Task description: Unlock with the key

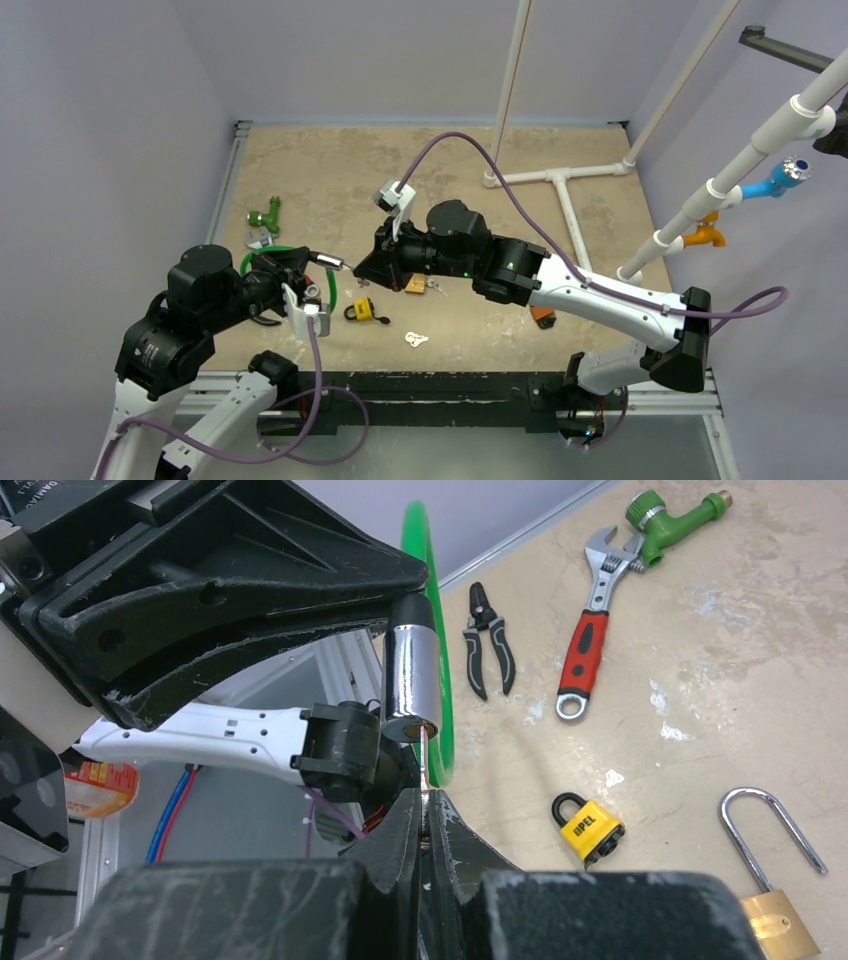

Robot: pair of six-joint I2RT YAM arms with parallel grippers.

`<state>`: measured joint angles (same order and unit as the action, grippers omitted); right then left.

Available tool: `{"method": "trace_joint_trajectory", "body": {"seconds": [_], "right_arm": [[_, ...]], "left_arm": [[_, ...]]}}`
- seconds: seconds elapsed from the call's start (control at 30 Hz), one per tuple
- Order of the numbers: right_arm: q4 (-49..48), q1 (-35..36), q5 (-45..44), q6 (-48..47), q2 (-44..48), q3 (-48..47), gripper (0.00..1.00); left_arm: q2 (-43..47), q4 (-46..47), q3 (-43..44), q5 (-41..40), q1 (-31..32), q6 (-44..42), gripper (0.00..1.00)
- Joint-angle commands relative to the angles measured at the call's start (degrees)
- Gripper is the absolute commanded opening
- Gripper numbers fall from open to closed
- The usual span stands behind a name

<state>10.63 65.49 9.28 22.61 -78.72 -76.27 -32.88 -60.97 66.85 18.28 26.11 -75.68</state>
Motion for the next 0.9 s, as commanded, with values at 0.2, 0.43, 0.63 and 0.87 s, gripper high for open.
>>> {"method": "trace_joint_trajectory", "body": {"seconds": [0.2, 0.43, 0.63, 0.87], "right_arm": [[-6.63, 0.51, -1.14, 2.0, 0.49, -2.2, 0.0], [-3.07, 0.41, 5.55, 0.5, -3.42, -7.07, 0.0], [-4.46, 0.42, 5.93, 1.42, -2.81, -4.76, 0.0], [-10.28, 0.29, 7.22, 3.46, -4.26, -2.38, 0.0]], "left_arm": [[0.3, 1.51, 0.32, 6.79, 2.56, -6.97, 0.0], [0.25, -3.33, 0.17, 5.98, 4.16, -14.47, 0.0], [-0.47, 1.79, 1.34, 7.02, 4.48, -5.81, 0.0], [-1.75, 7.02, 2.77, 7.82, 4.78, 3.47, 0.0]]}}
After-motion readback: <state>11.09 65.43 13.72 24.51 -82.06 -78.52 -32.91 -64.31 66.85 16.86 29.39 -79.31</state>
